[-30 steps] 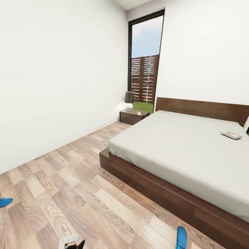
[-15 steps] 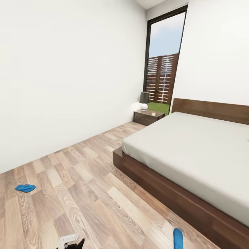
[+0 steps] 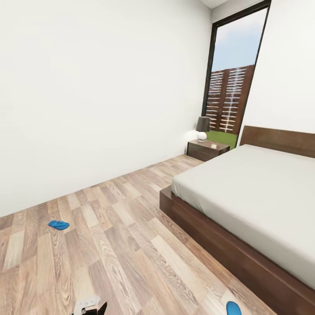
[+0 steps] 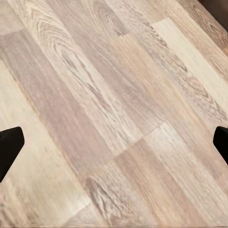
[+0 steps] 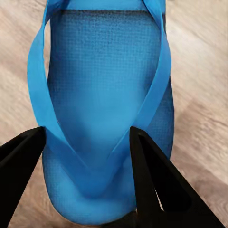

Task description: In the bedroom, move the book from the bed onto either nightstand, and place the two sandals side by side next to the bed.

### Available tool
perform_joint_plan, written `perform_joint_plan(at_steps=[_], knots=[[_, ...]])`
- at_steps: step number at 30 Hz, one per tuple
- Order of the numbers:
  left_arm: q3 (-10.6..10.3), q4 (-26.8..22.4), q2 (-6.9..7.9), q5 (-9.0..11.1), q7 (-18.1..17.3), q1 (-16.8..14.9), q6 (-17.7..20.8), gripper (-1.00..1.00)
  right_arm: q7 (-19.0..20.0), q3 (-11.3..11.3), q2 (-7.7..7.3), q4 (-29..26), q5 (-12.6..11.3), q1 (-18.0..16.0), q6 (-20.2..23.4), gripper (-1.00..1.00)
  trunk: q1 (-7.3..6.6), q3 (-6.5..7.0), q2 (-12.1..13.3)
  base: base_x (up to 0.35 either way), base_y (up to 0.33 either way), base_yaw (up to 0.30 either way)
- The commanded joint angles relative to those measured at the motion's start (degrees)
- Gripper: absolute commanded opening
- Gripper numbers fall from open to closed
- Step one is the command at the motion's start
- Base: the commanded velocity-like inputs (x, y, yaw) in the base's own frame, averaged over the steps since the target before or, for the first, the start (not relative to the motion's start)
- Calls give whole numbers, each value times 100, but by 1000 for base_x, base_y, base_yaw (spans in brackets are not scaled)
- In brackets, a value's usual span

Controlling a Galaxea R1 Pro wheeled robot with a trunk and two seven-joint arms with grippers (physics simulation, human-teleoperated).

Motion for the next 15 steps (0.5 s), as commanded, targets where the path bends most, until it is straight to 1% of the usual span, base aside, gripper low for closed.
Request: perform_joint_plan(at_steps=[1, 2, 3, 4, 5, 6, 8, 15], knots=[[31, 160, -3, 14, -56, -7, -5, 100, 653, -26, -17, 15, -52, -2, -14, -100, -1, -5, -2, 0, 0, 291], [28, 238, -5, 12, -57, -7, -7, 100, 1016, -26, -21, 35, -55, -2, -15, -100, -1, -5, -2, 0, 0, 291], [26, 269, -7, 11, -57, -7, -8, 100, 1191, -26, -23, 53, -58, -2, -16, -100, -1, -5, -2, 0, 0, 292], [25, 314, -9, 9, -58, -7, -10, 100, 1502, -29, -25, 106, -63, -2, -16, -100, -1, -5, -2, 0, 0, 292], [22, 343, -10, 9, -58, -7, -11, 100, 1718, -32, -26, 174, -70, -2, -20, -100, -1, -5, -2, 0, 0, 292], [12, 361, -11, 8, -58, -7, -11, 100, 1854, -33, -27, 238, -75, -2, -22, -100, -1, -5, -2, 0, 0, 292], [-3, 381, -12, 8, -59, -7, -12, 100, 1997, -34, -28, 312, -80, -2, -24, -100, -1, -5, -2, 0, 0, 292], [-24, 401, -18, 7, -59, -7, -20, 100, 2092, -41, -29, 361, -92, -2, -19, -100, -1, -5, -2, 0, 0, 293]])
